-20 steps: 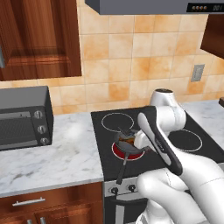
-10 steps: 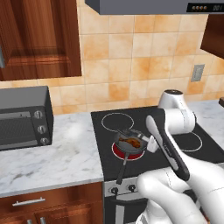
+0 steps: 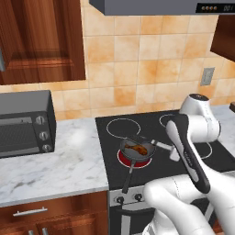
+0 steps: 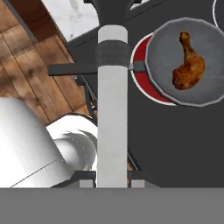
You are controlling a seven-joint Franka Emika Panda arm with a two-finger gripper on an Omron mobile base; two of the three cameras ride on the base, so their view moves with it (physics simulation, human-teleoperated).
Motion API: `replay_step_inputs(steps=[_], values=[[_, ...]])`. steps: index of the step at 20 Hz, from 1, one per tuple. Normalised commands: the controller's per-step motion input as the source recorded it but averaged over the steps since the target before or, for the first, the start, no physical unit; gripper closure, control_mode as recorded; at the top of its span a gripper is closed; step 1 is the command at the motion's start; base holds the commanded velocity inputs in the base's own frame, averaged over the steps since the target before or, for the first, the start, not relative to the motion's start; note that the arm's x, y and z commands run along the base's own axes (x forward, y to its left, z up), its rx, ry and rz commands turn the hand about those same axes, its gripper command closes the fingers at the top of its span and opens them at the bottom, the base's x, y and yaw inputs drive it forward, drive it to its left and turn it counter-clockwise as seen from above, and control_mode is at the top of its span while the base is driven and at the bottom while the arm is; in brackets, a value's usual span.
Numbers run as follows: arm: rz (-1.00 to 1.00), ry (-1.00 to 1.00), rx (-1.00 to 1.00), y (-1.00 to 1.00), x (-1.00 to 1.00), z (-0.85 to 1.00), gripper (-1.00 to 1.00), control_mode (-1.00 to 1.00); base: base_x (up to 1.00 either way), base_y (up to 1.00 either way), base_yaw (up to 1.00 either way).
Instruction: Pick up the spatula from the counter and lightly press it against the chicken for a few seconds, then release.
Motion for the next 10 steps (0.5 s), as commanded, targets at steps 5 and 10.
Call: replay_step_inputs(steps=[5,10], values=[[0.19,-0.02,0.03,-0.17,0.0,0.0,1.0,-1.0,0.0,0.0,0.0],[0.18,-0.03,0.06,-0.22,-0.05,0.0,1.0,-1.0,0.0,0.0,0.0]])
